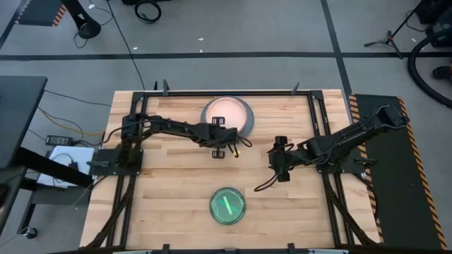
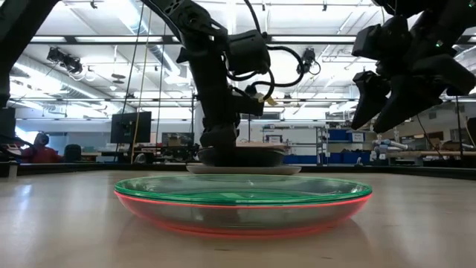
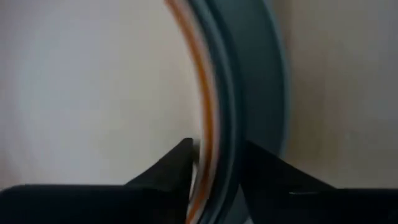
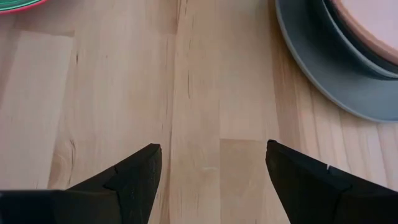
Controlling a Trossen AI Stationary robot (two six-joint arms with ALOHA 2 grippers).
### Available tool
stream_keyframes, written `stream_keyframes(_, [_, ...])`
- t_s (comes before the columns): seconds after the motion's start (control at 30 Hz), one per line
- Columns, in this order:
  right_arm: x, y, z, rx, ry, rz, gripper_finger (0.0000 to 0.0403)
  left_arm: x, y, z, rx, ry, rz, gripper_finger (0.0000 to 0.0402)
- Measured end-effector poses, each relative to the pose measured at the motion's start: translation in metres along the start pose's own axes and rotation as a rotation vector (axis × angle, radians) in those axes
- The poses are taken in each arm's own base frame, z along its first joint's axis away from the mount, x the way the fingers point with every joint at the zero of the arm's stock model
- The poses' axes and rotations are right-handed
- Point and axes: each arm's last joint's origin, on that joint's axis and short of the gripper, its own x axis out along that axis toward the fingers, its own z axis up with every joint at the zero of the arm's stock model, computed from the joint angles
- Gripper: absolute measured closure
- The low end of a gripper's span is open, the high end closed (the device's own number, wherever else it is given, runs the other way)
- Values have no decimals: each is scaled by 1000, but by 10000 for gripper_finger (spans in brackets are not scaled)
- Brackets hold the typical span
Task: Stack plastic plates
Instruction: Stack the plates on the gray plate, then stack the plates on the light orange plate
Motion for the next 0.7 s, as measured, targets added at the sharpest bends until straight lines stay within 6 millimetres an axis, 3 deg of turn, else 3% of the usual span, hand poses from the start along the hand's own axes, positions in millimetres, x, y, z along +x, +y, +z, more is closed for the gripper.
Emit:
stream_keyframes(0.17, [0, 0, 0, -4, 1, 2, 110, 0, 6, -1, -36, 4, 6, 221])
stream_keyframes(0.27, [0, 0, 1, -4, -6, 4, 110, -11, 8, 1, -13, -22, 12, 198])
stream_keyframes(0.5, [-2, 1, 5, -76, -54, -101, 117, -70, 14, -1, -60, -139, 14, 189])
stream_keyframes(0.7, [-8, 23, 19, -48, -184, -41, 120, -127, -2, -27, -226, -272, -31, 201])
